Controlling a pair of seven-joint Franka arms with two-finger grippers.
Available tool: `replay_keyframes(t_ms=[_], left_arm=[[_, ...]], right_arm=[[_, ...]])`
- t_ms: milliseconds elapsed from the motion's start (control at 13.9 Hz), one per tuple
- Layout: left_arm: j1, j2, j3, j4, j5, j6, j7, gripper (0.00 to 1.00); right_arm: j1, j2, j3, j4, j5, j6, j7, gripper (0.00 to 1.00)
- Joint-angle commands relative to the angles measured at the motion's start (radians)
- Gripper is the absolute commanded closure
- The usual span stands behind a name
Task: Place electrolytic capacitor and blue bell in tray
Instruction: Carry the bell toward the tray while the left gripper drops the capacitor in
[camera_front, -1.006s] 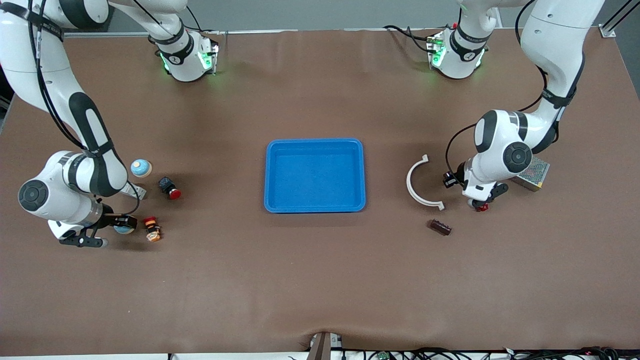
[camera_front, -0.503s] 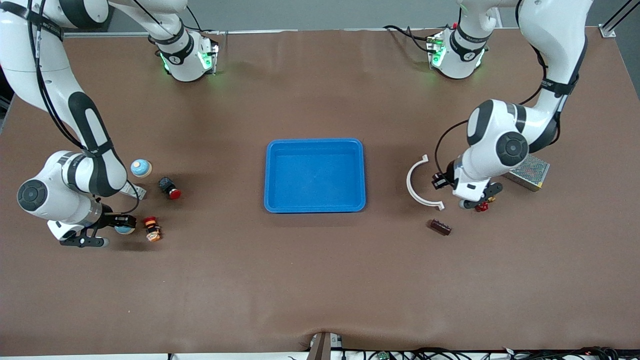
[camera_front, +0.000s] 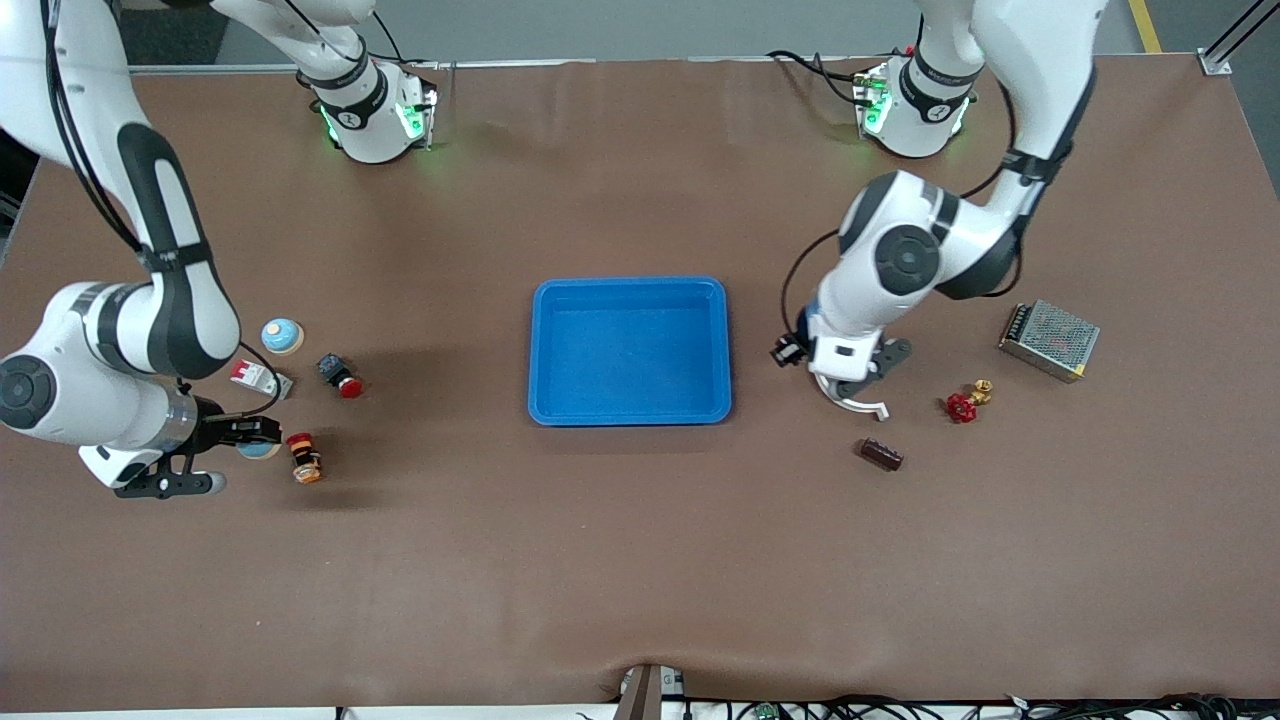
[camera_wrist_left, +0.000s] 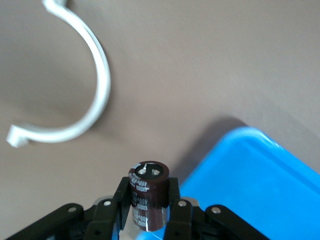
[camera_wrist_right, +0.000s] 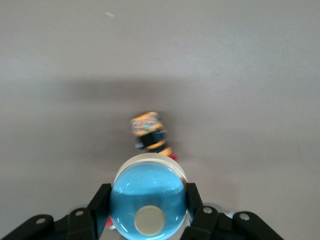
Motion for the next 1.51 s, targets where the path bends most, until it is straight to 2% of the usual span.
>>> replay_keyframes(t_ms=[0, 215, 431, 862, 934, 1006, 1077, 1149, 1221, 1293, 1436], left_arm=[[-0.076, 0.081, 0.006, 0.088, -0.002, -0.021, -0.131, 1.00], [-0.139, 0.141, 0.006, 0.137, -0.002, -0.019, -0.256, 1.00], [-0.193, 0.202, 0.010, 0.170, -0.002, -0.019, -0.325, 1.00], [-0.211, 0.276, 0.008, 0.168, -0.002, -0.019, -0.354, 1.00], [-0.211, 0.288, 0.008, 0.170, -0.002, -0.019, -0.354, 0.91], [-0.211, 0.291, 0.008, 0.170, -0.002, -0.019, -0.354, 0.78], [-0.211, 0.294, 0.008, 0.170, -0.002, -0.019, -0.354, 0.71], [-0.211, 0.294, 0.008, 0.170, -0.002, -0.019, -0.354, 0.58], [-0.210, 0.291, 0.010, 0.173, -0.002, -0.019, -0.353, 0.22], [-0.204, 0.284, 0.013, 0.177, -0.002, -0.021, -0.354, 0.00], [-0.196, 0.273, 0.016, 0.190, 0.000, -0.025, -0.351, 0.00]], right_arm=[[0.099, -0.085, -0.003, -0.076, 0.005, 0.001, 0.213, 1.00], [0.217, -0.141, -0.001, -0.164, 0.029, 0.052, 0.461, 1.00], [0.336, -0.185, -0.001, -0.313, 0.043, 0.223, 0.664, 1.00], [0.586, -0.185, -0.004, -0.337, 0.042, 0.281, 1.083, 1.00], [0.617, -0.182, -0.004, -0.338, 0.042, 0.294, 1.134, 1.00], [0.645, -0.179, -0.004, -0.340, 0.042, 0.305, 1.171, 1.00], [0.668, -0.178, -0.004, -0.349, 0.042, 0.320, 1.207, 1.00], [0.682, -0.177, -0.004, -0.359, 0.042, 0.331, 1.226, 1.00], [0.697, -0.177, -0.004, -0.369, 0.042, 0.333, 1.231, 1.00], [0.705, -0.177, -0.004, -0.375, 0.042, 0.322, 1.231, 1.00], [0.708, -0.156, -0.004, -0.373, 0.031, 0.293, 1.217, 1.00]])
